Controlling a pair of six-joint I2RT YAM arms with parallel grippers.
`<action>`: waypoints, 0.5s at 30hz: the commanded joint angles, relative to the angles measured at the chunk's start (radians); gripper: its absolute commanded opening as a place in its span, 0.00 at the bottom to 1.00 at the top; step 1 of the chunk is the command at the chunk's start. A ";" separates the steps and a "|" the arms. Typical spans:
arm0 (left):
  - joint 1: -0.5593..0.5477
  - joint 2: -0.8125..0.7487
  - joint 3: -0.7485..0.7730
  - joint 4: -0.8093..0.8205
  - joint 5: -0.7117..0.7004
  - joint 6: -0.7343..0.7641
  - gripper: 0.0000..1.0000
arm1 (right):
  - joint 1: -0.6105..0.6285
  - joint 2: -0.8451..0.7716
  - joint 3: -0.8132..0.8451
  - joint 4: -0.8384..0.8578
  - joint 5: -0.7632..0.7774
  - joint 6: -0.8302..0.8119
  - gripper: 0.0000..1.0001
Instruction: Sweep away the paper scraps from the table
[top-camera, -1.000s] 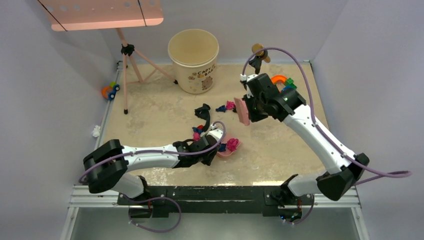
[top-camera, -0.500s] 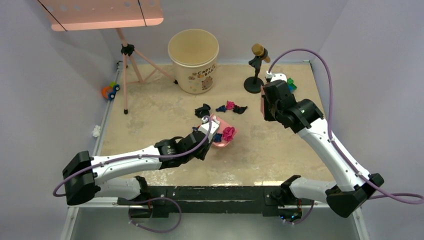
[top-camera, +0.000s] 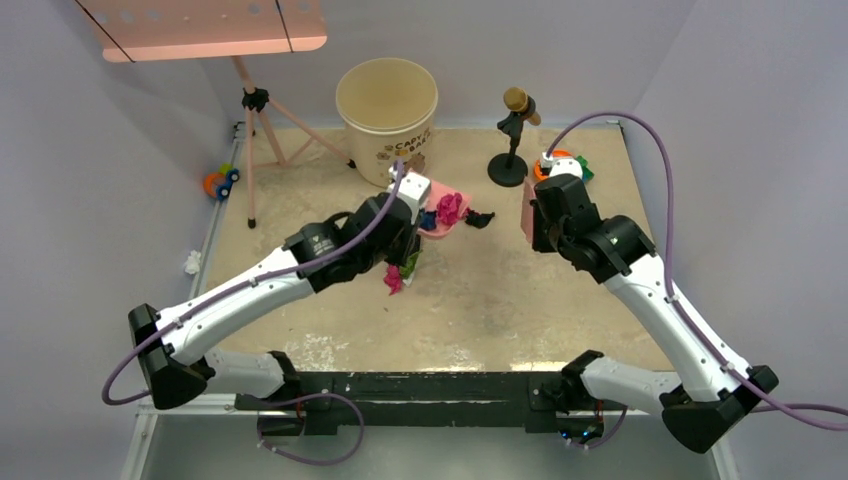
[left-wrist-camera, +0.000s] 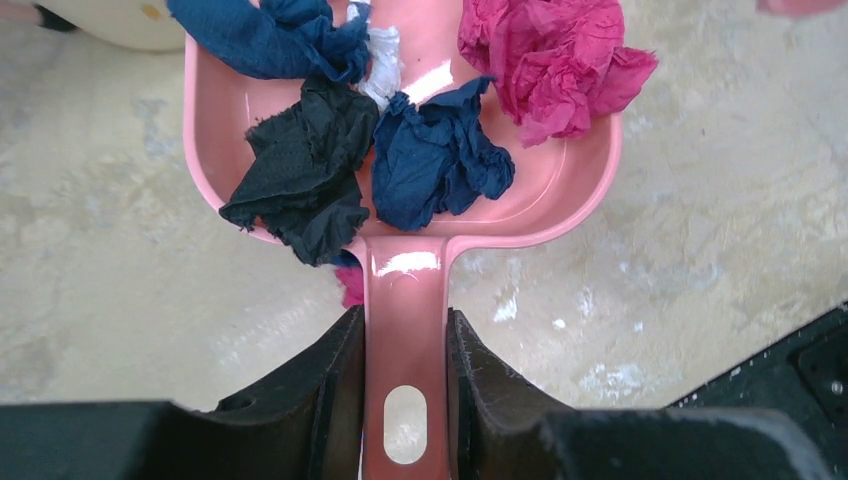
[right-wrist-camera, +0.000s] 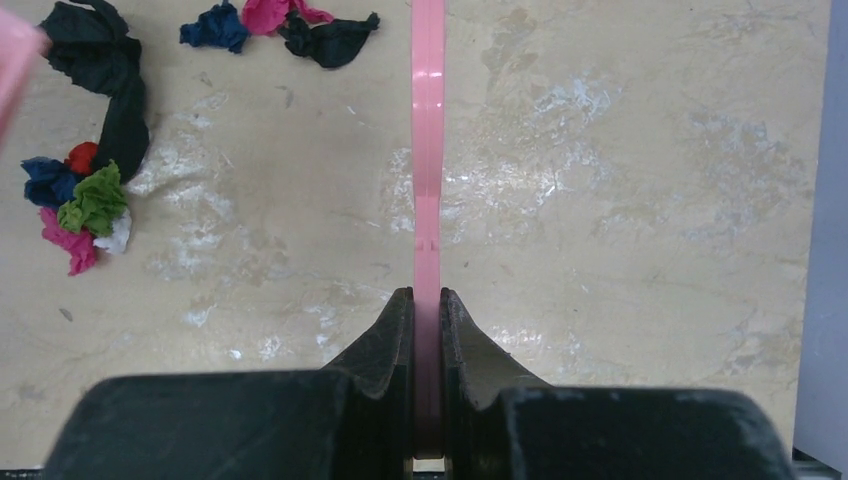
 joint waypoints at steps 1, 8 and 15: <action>0.083 0.084 0.231 -0.149 0.030 0.055 0.00 | -0.003 -0.045 -0.018 0.061 -0.026 0.007 0.00; 0.248 0.292 0.588 -0.261 0.132 0.097 0.00 | -0.003 -0.070 -0.048 0.055 -0.018 -0.021 0.00; 0.385 0.549 1.031 -0.386 0.266 0.054 0.00 | -0.003 -0.116 -0.079 0.050 -0.035 -0.018 0.00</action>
